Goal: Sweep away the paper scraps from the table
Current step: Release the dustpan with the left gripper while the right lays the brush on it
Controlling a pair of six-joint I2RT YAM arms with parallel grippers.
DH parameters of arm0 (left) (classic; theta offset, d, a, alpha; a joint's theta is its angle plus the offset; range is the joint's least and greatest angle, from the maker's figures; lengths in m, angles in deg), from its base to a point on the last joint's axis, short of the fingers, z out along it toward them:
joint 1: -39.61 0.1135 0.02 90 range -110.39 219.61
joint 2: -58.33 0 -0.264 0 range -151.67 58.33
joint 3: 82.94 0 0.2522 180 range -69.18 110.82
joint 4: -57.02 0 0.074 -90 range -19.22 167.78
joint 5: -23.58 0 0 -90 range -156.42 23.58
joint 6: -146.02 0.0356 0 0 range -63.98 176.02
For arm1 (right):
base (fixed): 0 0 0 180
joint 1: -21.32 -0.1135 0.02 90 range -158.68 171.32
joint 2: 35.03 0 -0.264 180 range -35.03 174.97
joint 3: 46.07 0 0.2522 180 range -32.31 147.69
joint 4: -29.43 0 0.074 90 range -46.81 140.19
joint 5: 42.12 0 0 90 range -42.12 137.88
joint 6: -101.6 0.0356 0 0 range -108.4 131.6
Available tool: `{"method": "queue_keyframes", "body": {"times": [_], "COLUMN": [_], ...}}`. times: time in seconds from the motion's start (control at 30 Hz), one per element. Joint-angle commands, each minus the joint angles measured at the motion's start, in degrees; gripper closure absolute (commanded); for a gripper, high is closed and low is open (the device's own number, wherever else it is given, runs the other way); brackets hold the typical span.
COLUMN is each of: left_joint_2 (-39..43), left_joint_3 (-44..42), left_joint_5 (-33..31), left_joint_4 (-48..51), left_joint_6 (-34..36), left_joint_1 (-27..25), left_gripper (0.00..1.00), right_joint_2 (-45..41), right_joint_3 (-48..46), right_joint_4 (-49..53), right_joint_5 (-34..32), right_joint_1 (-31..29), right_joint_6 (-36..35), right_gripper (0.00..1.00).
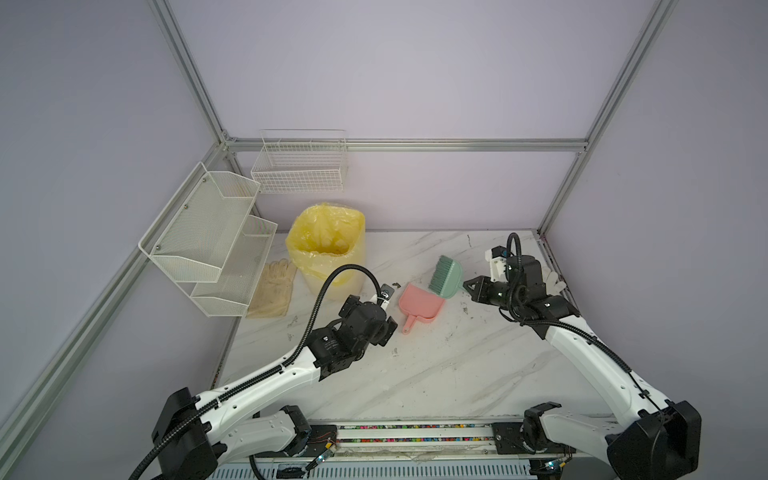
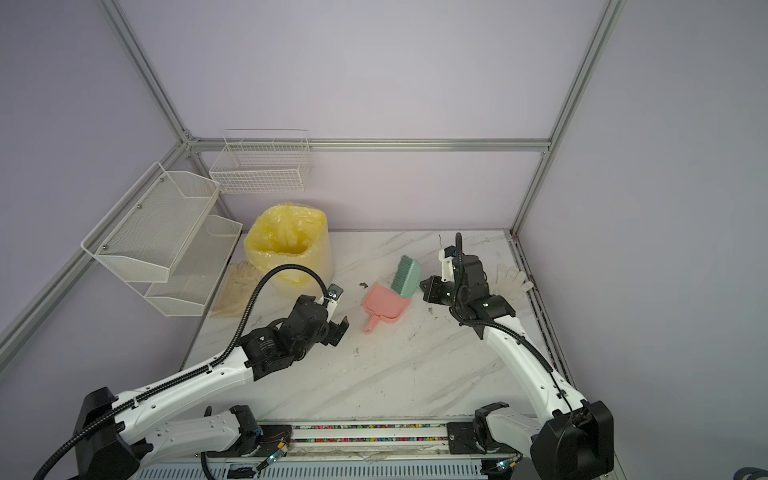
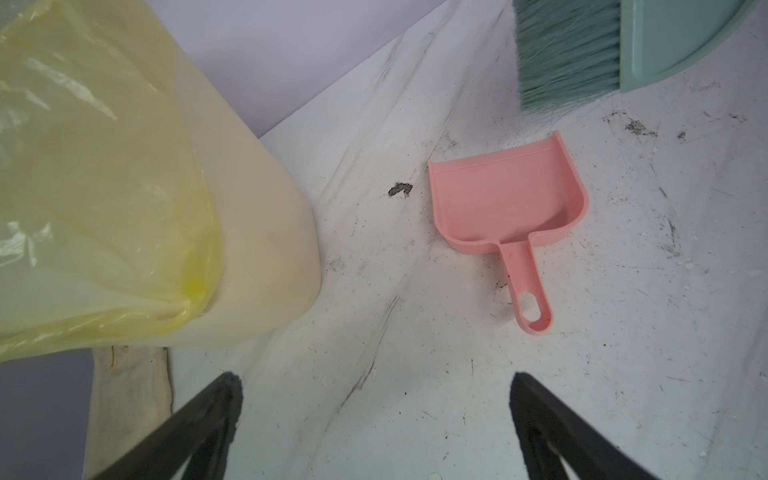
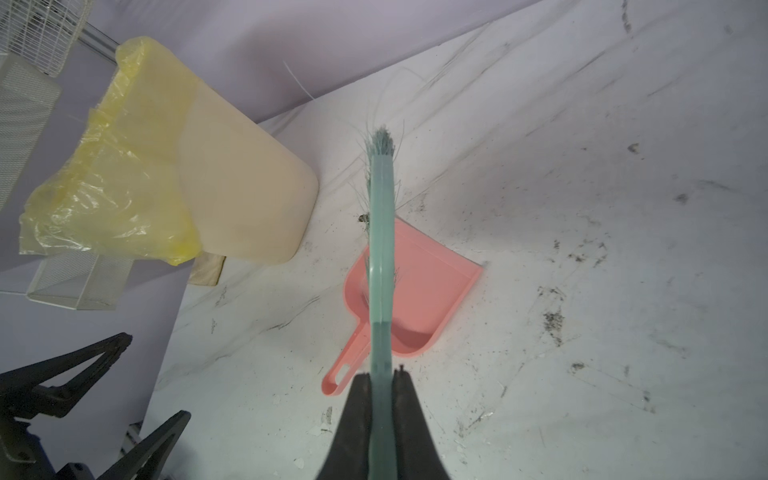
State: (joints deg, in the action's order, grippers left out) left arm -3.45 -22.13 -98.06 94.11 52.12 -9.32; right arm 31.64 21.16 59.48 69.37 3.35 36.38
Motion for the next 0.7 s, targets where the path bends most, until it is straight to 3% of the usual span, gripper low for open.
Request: {"method": "queue_keyframes", "body": {"times": [0.0,0.1,0.23,0.67], "left_joint_2": [4.2,7.1,9.2,9.2], "left_joint_3": [-4.1,-5.7,-7.1,-8.7], "left_joint_5": [-0.1,-3.0,-0.6,-6.8], "left_joint_4": [-0.2,1.1,0.9,3.2], "left_joint_6": [-6.7,-8.0,-11.4,-18.1], "left_joint_1": [2.3,4.6,8.2,11.2], "left_gripper": [0.0,0.0,0.0,0.0], "right_joint_2": [1.4,2.6,4.6,14.6], "right_joint_3": [-3.3,-5.8,-8.2,-12.4], "right_joint_4": [-10.0,-14.2,-19.0,-29.6], "right_joint_5": [5.7,7.7,8.8,11.7], "right_joint_1": [0.4,0.3,0.3,0.2], "right_joint_6": [5.5,7.6,9.7,13.8], "right_gripper": [1.0,1.0,1.0,1.0]}}
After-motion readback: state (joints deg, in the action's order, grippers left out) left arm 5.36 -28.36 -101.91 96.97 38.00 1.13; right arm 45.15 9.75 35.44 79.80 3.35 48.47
